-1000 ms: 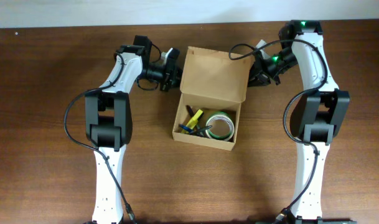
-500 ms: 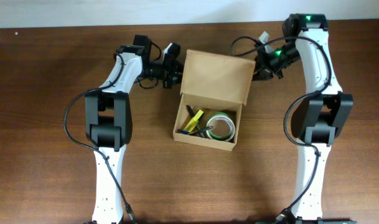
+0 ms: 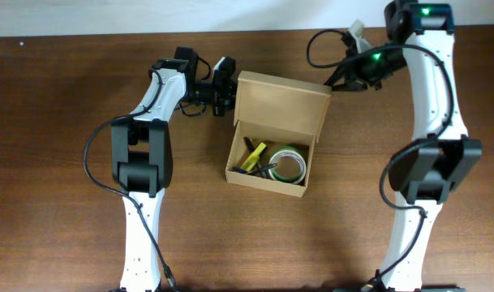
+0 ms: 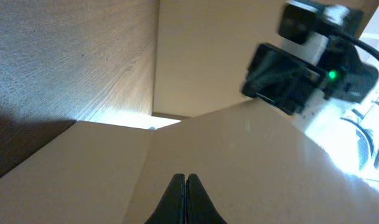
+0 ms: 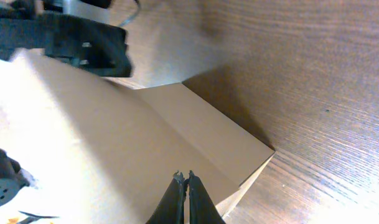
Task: Pack container
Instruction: 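Swing the lid over the box with the left gripper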
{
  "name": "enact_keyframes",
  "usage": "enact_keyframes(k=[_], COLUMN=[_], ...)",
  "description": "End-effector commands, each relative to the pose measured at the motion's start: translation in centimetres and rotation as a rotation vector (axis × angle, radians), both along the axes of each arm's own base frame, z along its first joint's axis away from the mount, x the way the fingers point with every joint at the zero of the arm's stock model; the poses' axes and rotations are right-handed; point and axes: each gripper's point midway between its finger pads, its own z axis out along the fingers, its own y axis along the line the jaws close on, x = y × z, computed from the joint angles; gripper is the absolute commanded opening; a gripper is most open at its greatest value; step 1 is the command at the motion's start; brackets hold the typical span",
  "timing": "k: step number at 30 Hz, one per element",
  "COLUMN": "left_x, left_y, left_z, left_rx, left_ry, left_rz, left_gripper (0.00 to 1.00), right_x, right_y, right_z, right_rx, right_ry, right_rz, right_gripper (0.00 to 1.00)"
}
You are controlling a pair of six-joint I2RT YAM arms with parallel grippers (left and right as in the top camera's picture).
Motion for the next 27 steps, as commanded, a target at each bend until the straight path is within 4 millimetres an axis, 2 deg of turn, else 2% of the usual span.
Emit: enact_keyframes(k=[1,7,11,18,23,27], left_x=[-0.2,-0.7,-1.2,-2.7,-4.7,-7.2], left_y=[-0.1,-0.1,0.0,0.2,0.7,1.1], left_z=[0.3,2.2,4.5,8.8,8.9,7.7], left_rx=[-0.025,-0.029,-0.035,-0.04,0.161,0.343], left_ry=[0.0,-0.027,-0.069,-0.218,-0.322,-0.354], left_rz=[-0.004,-0.005,-0.006,-0.009,-0.049,-0.138], left_gripper=[0.02,0.02,0.02,0.02,0.02,0.02], right_x=[-1.1,-3.1,-4.7,-6.6,-7.5,-8.0], right_y=[-0.7,-2.2,-2.8,-3.6,-3.5,-3.5], right_z=[4.6,9.0,11.9,14.9,16.1,16.9], right_rx=[-0.057,-0.169,-0.216,-0.27,-0.269,-0.269], right_ry=[-0.123,-0.233,-0.316,-0.397,-0.431,-0.452], right_rz=[-0.011,-0.064,-0.084,-0.125,-0.129,-0.131], right_gripper=[0.04,0.04,0.04,0.04,0.04,0.04])
